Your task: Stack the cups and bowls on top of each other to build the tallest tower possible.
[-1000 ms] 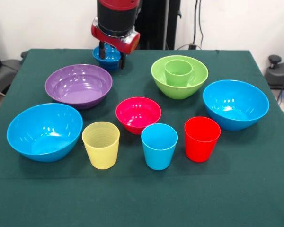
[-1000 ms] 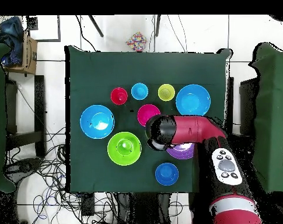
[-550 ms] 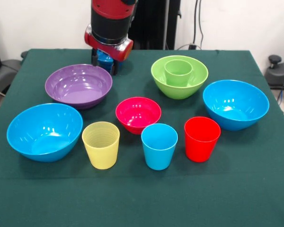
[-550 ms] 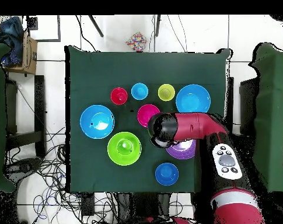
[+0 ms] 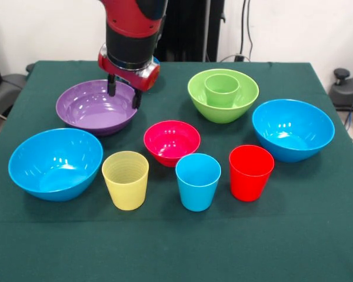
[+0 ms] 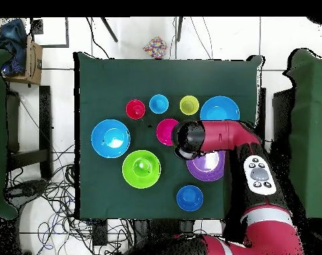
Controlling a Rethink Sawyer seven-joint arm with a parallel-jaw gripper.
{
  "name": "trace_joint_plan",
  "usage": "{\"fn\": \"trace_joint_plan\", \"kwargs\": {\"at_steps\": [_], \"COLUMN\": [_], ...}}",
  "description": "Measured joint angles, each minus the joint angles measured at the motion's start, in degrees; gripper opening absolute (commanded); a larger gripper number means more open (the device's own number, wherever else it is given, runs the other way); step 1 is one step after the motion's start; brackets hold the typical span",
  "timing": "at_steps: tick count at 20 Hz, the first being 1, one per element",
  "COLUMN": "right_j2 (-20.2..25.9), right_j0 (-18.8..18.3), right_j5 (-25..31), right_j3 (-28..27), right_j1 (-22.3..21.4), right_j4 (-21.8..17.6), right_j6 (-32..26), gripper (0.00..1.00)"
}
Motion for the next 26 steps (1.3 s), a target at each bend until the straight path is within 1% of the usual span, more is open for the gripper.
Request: {"fn": "trace_joint_plan", "kwargs": {"at_steps": [8,18,26], "right_j2": [0.06,0.08,-0.22], "right_j0": [-0.07,0.01,0.28], "right_j5": [0.0,-0.01,-0.51], "right_j3": [-1.91,-1.98,-1.97], "right_j1": [2.37,5.99,7.5], "right_j4": [0.01,0.0,-1.08], "right_j6": [0.0,0.0,0.0], "gripper": [1.0,1.0,1.0]}}
